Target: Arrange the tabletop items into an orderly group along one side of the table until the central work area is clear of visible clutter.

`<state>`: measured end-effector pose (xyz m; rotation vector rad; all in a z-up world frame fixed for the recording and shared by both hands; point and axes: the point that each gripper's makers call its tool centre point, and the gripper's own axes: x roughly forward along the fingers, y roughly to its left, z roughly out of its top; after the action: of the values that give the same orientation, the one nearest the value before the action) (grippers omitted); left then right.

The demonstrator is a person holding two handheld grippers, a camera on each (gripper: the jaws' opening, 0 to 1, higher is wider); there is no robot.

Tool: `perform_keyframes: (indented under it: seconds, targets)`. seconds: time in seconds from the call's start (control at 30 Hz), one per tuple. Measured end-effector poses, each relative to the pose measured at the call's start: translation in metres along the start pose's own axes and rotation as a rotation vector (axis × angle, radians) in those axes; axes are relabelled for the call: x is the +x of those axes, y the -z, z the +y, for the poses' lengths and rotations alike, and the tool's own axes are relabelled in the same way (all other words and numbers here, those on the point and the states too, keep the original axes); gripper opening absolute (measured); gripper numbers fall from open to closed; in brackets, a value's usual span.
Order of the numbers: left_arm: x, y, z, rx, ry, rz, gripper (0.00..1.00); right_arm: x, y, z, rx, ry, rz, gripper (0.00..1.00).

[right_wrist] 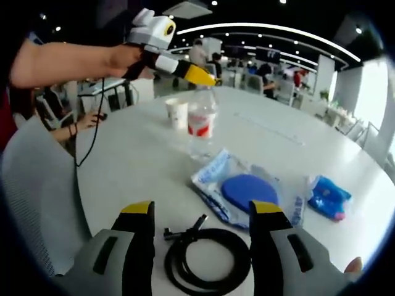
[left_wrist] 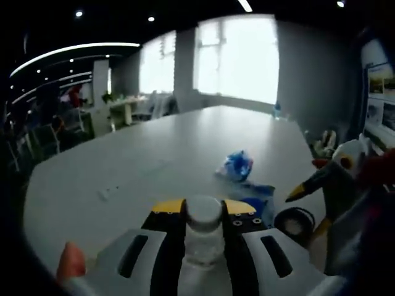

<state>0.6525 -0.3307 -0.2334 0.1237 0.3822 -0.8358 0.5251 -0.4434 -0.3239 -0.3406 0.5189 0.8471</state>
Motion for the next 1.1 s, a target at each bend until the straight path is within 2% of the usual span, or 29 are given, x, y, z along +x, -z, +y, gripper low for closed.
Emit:
perform_keyframes:
  seconds: [0.27, 0.7, 0.93, 1.1]
  targets:
    - [0.0, 0.0, 0.002, 0.005, 0.034, -0.013, 0.2, 0.0, -0.002, 0.001, -0.009, -0.004, 0.0, 0.62]
    - [-0.001, -0.001, 0.0, 0.008, 0.012, -0.032, 0.21, 0.004, -0.022, -0.006, -0.033, -0.005, -0.022, 0.62]
    - [-0.002, -0.002, -0.001, 0.002, 0.002, -0.048, 0.21, 0.005, -0.024, -0.006, -0.044, -0.008, -0.022, 0.62]
    - [-0.006, -0.003, 0.002, -0.012, -0.025, -0.063, 0.28, 0.007, -0.025, -0.006, -0.048, -0.01, -0.024, 0.62]
